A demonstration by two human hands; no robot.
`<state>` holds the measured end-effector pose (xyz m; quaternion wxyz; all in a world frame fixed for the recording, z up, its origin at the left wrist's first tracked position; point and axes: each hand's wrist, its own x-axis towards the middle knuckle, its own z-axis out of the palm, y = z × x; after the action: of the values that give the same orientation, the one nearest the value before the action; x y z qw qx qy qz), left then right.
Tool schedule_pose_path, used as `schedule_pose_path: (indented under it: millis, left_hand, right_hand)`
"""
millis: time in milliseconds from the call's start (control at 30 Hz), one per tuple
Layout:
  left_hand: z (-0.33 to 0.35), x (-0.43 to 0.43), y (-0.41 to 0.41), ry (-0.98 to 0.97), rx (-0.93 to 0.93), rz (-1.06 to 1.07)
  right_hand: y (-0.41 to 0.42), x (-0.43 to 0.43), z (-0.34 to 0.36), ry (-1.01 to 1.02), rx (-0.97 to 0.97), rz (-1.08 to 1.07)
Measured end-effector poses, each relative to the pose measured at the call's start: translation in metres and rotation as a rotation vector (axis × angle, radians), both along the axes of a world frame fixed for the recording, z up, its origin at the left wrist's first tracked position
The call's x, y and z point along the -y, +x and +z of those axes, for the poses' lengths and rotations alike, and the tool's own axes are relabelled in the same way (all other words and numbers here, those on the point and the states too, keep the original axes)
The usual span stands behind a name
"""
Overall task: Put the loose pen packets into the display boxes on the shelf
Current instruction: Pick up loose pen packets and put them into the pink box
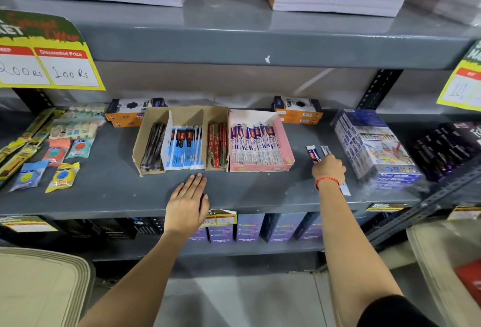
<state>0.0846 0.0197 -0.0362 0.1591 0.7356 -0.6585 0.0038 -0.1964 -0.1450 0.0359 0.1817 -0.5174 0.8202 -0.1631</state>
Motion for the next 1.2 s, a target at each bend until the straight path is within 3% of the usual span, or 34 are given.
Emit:
schedule_pose_path:
  millis: [500, 767, 1200]
  left_hand:
    - [0.0, 0.0, 0.0, -0.021, -0.013, 0.004]
    - [0.0, 0.0, 0.001, -0.012, -0.015, -0.002]
    - [0.003, 0.0, 0.0, -0.018, -0.004, -0.009]
  right_hand:
    - [0.009, 0.011, 0.02, -0.11, 0.303, -0.054]
    - [0.048, 0.017, 0.053, -0.329, 0.532, 0.146]
    - [0.125, -0.028, 0.029, -0.242, 0.721, 0.395]
